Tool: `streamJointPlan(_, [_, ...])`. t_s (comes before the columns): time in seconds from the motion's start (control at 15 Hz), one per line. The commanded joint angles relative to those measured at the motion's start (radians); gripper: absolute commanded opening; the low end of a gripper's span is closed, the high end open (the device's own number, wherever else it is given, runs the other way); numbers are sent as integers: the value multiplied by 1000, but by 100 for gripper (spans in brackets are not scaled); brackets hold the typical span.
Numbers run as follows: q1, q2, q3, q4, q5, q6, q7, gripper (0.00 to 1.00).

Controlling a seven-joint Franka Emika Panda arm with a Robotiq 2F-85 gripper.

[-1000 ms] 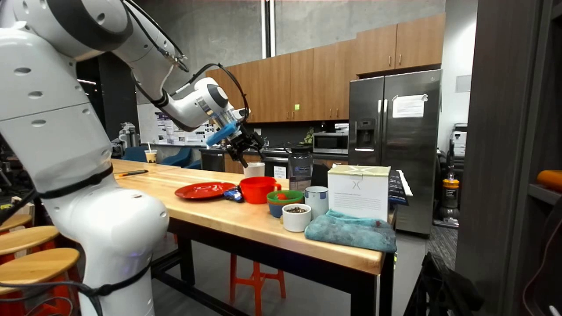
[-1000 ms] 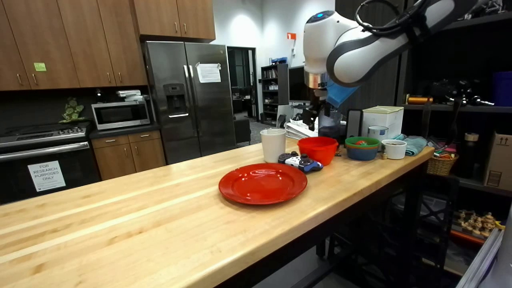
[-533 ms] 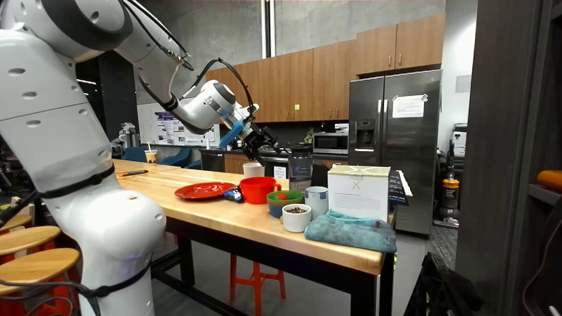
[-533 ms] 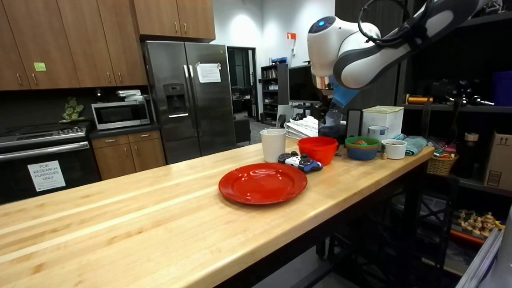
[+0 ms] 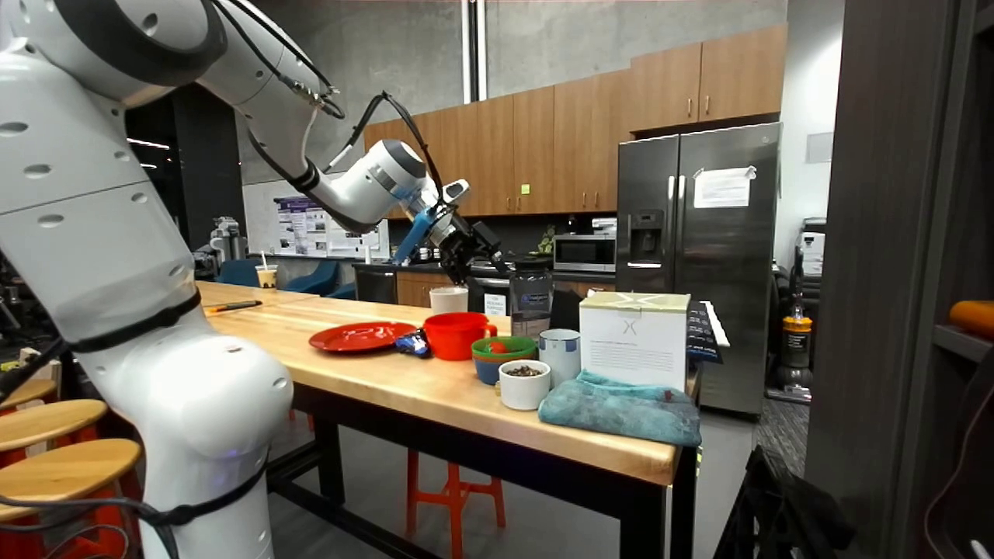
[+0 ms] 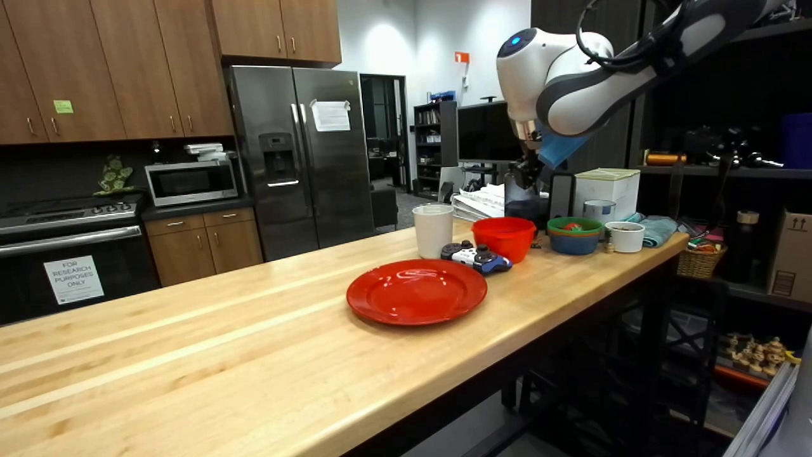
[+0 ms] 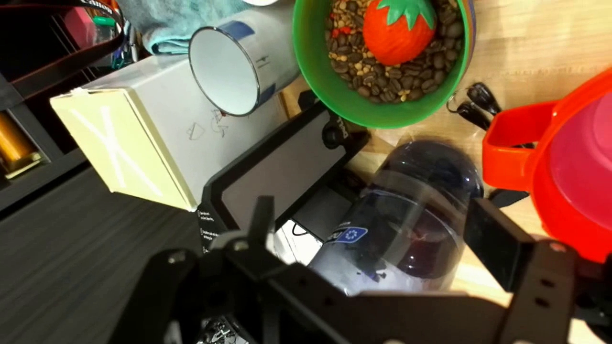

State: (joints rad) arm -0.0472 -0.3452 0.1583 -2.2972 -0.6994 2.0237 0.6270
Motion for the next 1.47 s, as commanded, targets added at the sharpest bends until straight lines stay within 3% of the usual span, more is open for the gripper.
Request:
streamJointPlan(0.0, [12,-2,-10,0,4,-4,1,100])
streamJointPlan(0.6, [4,7,-1,16,-20,-21,49,100])
streamJointPlan(0.8, [-6,-2,1,14,-37,-101,98,100])
streamJointPlan(1.13, [1,-27,-34,9,-8,-287,48,100])
streamJointPlan(1.4, [10,-10,-39,19,51,-331,115,100])
